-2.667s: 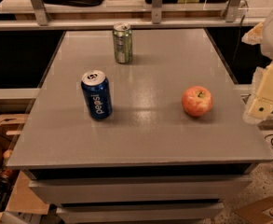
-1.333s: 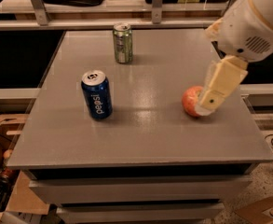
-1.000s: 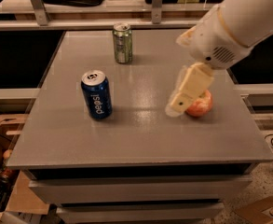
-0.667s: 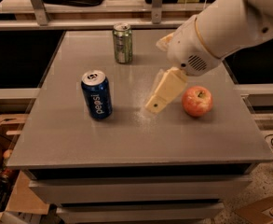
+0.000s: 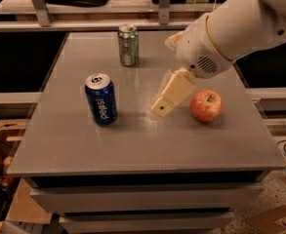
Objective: Knock pepsi can over
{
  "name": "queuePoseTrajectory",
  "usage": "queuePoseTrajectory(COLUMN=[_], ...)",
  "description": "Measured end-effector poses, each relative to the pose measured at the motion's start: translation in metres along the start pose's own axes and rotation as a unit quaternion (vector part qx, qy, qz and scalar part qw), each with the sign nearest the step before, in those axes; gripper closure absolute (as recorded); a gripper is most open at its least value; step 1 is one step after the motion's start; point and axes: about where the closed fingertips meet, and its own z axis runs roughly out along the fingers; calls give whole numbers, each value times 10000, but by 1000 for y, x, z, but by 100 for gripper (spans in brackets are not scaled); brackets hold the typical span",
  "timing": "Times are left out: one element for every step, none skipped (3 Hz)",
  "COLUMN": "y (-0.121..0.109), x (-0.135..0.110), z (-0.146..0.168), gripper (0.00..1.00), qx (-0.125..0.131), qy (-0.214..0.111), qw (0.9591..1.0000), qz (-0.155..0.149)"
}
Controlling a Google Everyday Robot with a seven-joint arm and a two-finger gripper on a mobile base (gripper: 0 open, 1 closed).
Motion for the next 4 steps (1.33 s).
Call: queuePoseTrajectory(y=[6,19,30,35], x=[4,4,-1,-12], z=[14,43,76,105], gripper=[0,0,0,0], qx=[107,207,272,236], qy=[-387,-933,-1518,-2097], qw=[9991,9951,9873,9764], qz=[121,262,385,468])
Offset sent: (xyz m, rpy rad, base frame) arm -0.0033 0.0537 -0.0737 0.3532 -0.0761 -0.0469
